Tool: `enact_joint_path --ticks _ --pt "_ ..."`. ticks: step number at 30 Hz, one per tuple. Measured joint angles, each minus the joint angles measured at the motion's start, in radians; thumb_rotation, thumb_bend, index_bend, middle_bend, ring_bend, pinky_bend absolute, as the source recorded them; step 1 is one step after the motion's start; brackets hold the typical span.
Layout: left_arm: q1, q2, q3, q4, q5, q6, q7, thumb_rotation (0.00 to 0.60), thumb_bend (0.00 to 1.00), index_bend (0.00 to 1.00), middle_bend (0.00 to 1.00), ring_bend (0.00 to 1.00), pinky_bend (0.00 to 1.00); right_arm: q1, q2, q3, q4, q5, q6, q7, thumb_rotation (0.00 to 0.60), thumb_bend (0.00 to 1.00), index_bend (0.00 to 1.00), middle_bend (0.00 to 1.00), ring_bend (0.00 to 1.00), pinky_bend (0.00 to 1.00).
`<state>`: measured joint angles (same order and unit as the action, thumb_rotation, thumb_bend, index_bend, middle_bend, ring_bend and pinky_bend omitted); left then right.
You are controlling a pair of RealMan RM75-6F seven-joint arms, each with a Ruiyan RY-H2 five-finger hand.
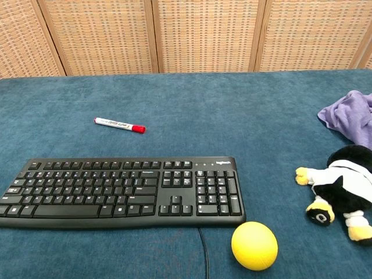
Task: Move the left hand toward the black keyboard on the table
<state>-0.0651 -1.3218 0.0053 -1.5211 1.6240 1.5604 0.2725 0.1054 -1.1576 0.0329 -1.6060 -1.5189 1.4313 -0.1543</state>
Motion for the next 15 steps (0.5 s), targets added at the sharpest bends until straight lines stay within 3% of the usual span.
enact_joint_path --ticks 15 --pt "0.000 0.006 0.004 -0.010 0.012 0.005 -0.005 0.600 0.00 0.00 0.00 0.00 0.00 -0.002 0.001 -0.002 -0.002 -0.003 0.004 0.004 0.600 0.00 0.00 0.00 0.00 0.00"
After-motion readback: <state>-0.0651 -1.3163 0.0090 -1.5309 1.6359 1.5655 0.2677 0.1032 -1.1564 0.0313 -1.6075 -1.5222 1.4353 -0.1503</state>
